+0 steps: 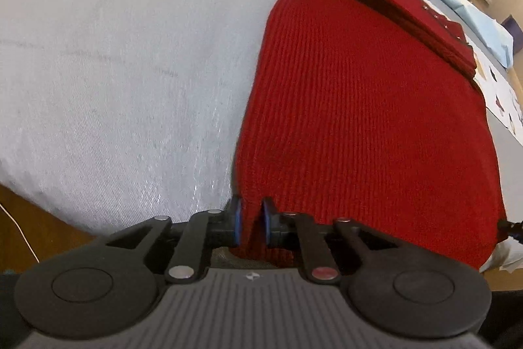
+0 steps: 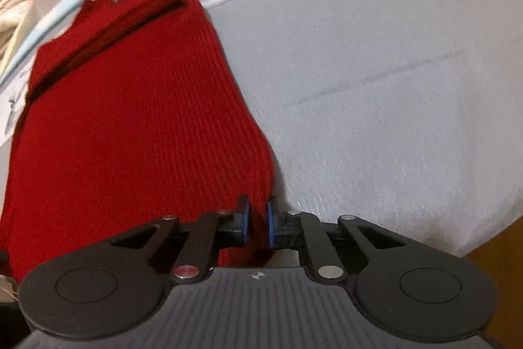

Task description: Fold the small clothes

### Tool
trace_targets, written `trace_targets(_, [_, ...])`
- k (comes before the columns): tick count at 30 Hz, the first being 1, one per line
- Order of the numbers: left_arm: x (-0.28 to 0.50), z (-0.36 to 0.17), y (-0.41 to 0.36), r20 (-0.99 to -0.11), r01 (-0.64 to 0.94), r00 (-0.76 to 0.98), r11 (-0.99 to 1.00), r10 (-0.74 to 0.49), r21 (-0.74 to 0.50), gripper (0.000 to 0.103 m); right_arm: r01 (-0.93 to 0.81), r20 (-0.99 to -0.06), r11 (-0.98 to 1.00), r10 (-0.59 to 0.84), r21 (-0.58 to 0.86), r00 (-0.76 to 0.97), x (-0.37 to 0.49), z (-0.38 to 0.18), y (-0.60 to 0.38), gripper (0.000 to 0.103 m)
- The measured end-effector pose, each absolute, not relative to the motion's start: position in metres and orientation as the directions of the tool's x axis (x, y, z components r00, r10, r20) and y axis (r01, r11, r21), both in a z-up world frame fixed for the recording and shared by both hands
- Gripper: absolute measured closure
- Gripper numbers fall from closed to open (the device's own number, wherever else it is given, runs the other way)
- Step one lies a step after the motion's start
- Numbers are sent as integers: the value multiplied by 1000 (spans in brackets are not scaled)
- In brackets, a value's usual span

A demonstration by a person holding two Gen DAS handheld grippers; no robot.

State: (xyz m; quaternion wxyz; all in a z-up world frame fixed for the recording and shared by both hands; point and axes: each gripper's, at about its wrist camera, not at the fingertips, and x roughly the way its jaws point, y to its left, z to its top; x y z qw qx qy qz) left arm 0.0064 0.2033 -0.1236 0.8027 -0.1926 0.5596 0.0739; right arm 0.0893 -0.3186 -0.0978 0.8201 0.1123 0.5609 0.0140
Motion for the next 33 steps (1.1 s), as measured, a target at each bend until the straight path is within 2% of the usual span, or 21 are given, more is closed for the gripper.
trace_targets(8, [7,-126,201,-930,-325,357,922,-85,-209,86,86,-934,985,113,150,340,92,-104,-313,82])
trace_targets(10, [7,-124,198,-928,-320,365,926,-74,-200,90,64,-931,986,120,151,345,91,-103,-311,91])
trace_targets(14, [6,-110,193,-914,-287,401,939,-64,-191,94,48,-906,986,125,157,404,86,-91,-311,93])
trace_targets(24, [-20,5,186,-778,-107,604,950,-173,-294,97,-4,-697,915,309,403,647,51,9,-339,95])
trace_targets(33, [-110,86,195,-673,51,667,922,-318,-385,98,-63,-575,865,383,497,723,-22,87,-375,97])
